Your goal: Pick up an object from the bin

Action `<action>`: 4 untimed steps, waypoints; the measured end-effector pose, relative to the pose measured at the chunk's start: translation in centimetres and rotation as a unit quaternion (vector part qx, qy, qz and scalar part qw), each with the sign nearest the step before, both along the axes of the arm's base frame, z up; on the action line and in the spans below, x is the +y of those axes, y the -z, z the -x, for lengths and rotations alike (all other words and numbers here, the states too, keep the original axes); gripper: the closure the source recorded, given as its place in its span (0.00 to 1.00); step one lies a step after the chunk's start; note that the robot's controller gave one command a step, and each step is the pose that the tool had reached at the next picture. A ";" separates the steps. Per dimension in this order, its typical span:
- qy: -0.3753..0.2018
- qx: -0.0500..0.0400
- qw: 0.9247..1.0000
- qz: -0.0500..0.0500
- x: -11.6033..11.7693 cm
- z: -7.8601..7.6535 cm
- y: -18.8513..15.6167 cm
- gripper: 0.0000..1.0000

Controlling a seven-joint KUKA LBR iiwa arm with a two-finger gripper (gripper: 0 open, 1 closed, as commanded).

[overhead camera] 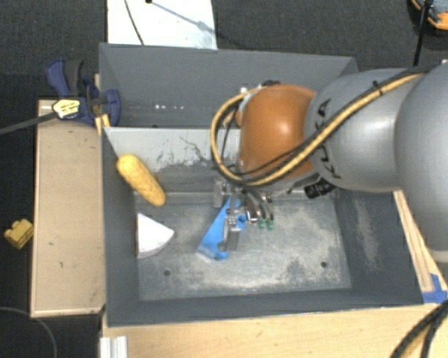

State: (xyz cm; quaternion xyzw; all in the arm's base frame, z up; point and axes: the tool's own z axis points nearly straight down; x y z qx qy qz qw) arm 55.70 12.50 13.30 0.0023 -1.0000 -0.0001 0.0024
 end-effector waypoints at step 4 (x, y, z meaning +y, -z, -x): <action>-0.266 -0.003 0.964 -0.001 -1.0 -2.2 5.9 0.00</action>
Offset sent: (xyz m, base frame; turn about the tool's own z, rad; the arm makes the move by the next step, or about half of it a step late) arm -0.0154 -0.0111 -0.0630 -0.2134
